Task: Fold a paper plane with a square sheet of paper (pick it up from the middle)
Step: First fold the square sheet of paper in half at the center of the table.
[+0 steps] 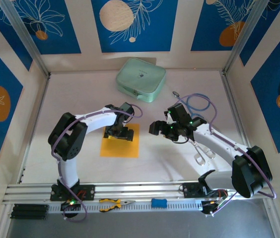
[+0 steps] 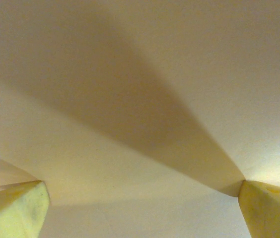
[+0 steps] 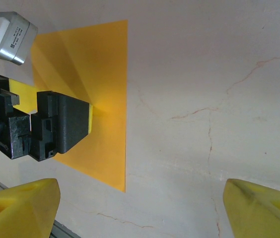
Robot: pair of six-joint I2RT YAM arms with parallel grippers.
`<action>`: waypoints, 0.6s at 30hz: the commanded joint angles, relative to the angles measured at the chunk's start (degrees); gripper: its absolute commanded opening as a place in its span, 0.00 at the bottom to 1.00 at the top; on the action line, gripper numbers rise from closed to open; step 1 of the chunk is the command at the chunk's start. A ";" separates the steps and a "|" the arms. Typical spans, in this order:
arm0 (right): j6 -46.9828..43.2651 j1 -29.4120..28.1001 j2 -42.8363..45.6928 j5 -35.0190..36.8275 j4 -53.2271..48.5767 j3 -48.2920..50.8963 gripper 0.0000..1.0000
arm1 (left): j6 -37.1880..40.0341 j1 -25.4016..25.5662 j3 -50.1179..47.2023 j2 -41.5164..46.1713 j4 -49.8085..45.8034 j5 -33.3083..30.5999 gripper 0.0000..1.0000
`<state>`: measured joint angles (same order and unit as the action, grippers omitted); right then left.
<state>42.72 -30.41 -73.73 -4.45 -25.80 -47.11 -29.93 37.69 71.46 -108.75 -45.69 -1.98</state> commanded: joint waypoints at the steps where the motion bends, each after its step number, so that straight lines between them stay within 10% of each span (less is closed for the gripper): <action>1: 0.80 -0.37 0.49 0.43 -0.82 0.62 0.86 | -0.98 0.52 -1.68 -1.62 -0.54 -0.83 0.97; 18: 1.31 -0.39 2.04 1.28 -0.95 1.89 0.86 | -2.25 1.68 0.22 -1.90 -2.62 -2.02 0.96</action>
<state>43.53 -30.41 -73.43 -3.55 -26.02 -45.98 -31.22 38.65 71.70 -108.97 -45.84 -2.68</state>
